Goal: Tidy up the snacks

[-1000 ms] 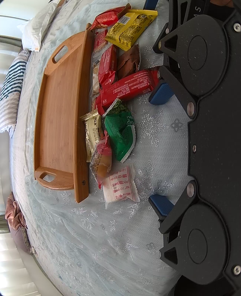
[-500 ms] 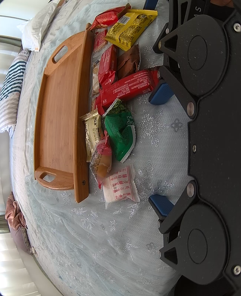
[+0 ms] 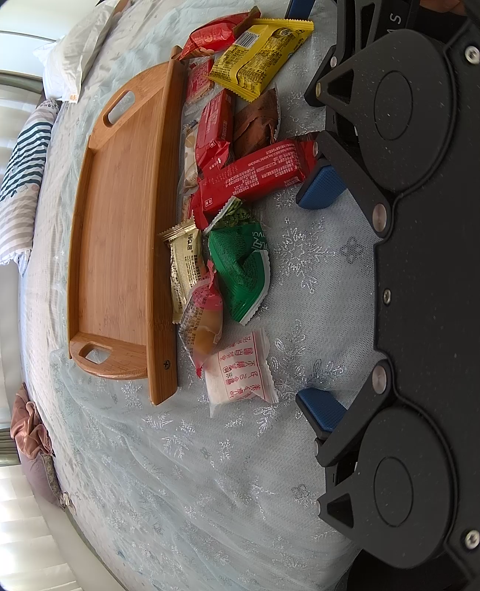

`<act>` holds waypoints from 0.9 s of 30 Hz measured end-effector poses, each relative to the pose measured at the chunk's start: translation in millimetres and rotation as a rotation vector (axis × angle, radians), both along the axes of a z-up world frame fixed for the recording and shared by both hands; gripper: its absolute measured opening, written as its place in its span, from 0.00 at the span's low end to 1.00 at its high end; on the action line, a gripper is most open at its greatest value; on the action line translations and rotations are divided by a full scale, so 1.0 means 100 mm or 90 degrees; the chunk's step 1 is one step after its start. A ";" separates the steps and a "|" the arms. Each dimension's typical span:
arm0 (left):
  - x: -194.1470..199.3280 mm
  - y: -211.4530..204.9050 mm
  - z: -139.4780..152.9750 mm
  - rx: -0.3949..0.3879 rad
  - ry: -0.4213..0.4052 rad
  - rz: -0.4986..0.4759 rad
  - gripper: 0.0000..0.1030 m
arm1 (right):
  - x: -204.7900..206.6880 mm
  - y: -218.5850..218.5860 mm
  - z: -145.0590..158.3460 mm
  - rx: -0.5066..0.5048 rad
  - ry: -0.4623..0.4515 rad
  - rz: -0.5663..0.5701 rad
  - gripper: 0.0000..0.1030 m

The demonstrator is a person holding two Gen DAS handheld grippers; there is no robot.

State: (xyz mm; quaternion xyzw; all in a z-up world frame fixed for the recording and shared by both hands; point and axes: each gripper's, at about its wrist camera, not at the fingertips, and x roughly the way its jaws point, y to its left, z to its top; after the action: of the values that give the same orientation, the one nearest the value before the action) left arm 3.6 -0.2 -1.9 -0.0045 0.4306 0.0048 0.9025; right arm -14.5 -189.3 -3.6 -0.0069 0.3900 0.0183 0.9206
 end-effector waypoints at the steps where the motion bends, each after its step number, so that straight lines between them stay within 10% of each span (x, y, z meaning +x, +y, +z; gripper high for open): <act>1: 0.00 0.00 0.00 0.000 0.000 0.000 1.00 | 0.00 0.00 0.00 0.000 0.000 0.000 1.00; 27: -0.17 0.10 0.00 -0.037 -0.074 -0.033 0.99 | -0.18 -0.05 -0.05 -0.025 -0.116 0.032 1.00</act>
State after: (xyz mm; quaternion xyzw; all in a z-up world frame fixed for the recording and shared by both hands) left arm -13.3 10.2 -1.4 -0.0196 0.3773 -0.0311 0.9254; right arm -32.1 -194.5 -8.9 -0.0364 0.3044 0.0328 0.9513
